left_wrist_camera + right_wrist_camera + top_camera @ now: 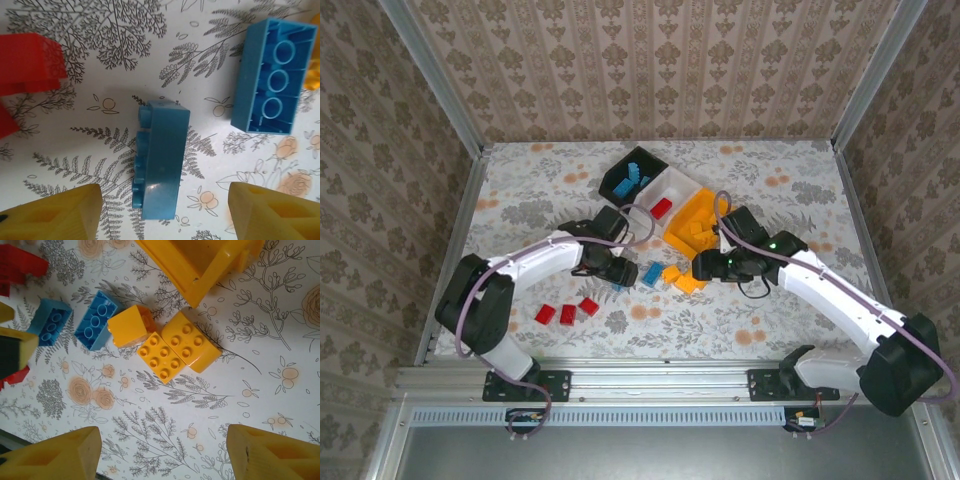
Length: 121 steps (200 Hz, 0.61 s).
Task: Sort the legos into containers by color
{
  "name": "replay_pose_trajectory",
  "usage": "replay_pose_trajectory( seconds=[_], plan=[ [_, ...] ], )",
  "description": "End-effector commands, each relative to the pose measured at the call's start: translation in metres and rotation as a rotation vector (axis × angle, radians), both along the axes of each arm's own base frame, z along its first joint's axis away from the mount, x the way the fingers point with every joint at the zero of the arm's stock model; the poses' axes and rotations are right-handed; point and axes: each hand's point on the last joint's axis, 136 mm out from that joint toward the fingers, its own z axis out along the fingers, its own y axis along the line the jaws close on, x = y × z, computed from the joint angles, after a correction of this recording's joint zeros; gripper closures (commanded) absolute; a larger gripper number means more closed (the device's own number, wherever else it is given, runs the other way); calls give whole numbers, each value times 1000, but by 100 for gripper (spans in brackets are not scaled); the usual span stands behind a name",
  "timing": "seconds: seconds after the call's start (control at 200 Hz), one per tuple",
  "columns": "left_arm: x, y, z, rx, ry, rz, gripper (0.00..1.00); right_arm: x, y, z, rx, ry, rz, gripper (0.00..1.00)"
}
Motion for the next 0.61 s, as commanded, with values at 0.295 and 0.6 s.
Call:
replay_pose_trajectory(
  seconds=[0.295,0.6],
  plan=[
    [9,-1,-27,85,8,-38,41,-5,2,-10,39,21,-25,31],
    [14,-5,-35,92,22,-43,63,-7,2,-10,43,23,-35,31]
  ],
)
